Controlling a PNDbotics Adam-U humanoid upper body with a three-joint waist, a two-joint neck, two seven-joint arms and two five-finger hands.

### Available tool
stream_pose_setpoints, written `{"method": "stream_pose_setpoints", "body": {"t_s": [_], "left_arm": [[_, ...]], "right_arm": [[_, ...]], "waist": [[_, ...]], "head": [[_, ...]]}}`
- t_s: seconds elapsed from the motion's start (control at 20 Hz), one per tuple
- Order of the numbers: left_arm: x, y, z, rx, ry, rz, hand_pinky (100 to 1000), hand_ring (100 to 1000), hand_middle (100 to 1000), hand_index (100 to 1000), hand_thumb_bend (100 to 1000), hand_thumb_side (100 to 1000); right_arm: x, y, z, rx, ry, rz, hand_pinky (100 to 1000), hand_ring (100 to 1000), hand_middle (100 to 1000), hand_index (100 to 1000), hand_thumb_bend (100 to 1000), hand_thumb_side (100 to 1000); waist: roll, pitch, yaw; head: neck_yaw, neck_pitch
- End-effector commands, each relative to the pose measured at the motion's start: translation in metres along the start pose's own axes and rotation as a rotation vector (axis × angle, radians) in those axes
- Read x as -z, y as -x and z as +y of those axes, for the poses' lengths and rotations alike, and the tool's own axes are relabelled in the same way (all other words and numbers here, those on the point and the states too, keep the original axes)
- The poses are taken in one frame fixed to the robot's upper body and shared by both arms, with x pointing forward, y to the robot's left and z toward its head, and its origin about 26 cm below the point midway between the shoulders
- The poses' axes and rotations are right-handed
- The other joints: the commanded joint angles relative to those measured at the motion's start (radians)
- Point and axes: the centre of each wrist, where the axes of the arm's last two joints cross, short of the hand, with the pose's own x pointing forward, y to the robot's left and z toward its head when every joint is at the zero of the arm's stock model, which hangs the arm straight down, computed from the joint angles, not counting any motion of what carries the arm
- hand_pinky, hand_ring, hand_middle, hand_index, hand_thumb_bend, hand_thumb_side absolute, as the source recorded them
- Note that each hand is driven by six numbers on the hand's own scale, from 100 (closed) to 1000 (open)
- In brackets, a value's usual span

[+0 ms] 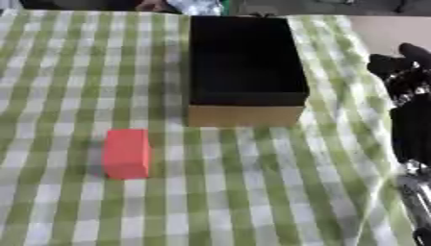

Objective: Pick up objects on the table and place them in the box.

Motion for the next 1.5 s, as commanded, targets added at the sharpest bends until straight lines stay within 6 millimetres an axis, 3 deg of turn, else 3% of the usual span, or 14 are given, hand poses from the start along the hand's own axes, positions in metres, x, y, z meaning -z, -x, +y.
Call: {"method": "stream_pose_setpoints", "body": {"t_s": [0.05, 0.45, 0.55, 0.65, 0.7, 0.95, 1.3, 1.5], "left_arm": [[0.016, -0.009, 0.01, 0.088, 0.194, -0.058, 729, 772, 794, 935, 299, 866], [0.044, -0.023, 0.012, 0.162, 0.532, -0.153, 731, 808, 819, 935, 495, 858], [0.046, -0.023, 0.01, 0.171, 0.596, -0.163, 734, 817, 826, 932, 618, 830], [0.048, -0.022, 0.006, 0.168, 0.66, -0.177, 740, 823, 835, 932, 662, 856], [0.048, -0.02, 0.004, 0.169, 0.693, -0.184, 746, 834, 842, 931, 768, 867], [0.051, -0.018, 0.003, 0.204, 0.813, -0.236, 750, 845, 847, 940, 958, 928], [0.055, -0.023, 0.001, 0.323, 0.922, -0.307, 709, 825, 824, 941, 1000, 988], [0.054, -0.024, -0.006, 0.379, 1.008, -0.342, 706, 831, 817, 942, 1000, 962]], "right_arm": [[0.005, -0.005, -0.002, -0.009, -0.027, -0.023, 844, 794, 601, 826, 100, 856], [0.006, -0.005, -0.001, 0.002, -0.038, -0.017, 844, 794, 601, 825, 100, 857], [0.006, -0.006, -0.001, 0.004, -0.041, -0.015, 844, 794, 601, 826, 100, 863], [0.006, -0.006, -0.001, 0.006, -0.042, -0.014, 844, 794, 600, 825, 100, 858], [0.006, -0.006, -0.001, 0.007, -0.042, -0.013, 845, 794, 599, 825, 100, 858], [0.006, -0.005, -0.001, 0.01, -0.042, -0.007, 846, 795, 598, 825, 100, 861], [0.006, -0.005, 0.0, 0.012, -0.045, -0.002, 846, 795, 597, 825, 100, 862], [0.006, -0.005, 0.0, 0.015, -0.047, 0.001, 847, 796, 597, 825, 100, 863]], "waist": [[0.019, -0.01, -0.005], [0.027, -0.016, -0.02], [0.029, -0.018, -0.022], [0.031, -0.02, -0.024], [0.032, -0.02, -0.026], [0.036, -0.021, -0.028], [0.039, -0.023, -0.031], [0.041, -0.024, -0.033]], "head": [[0.007, -0.003], [0.021, -0.009], [0.022, -0.01], [0.019, -0.012], [0.016, -0.012], [0.006, -0.013], [-0.003, -0.012], [-0.002, -0.01]]}}
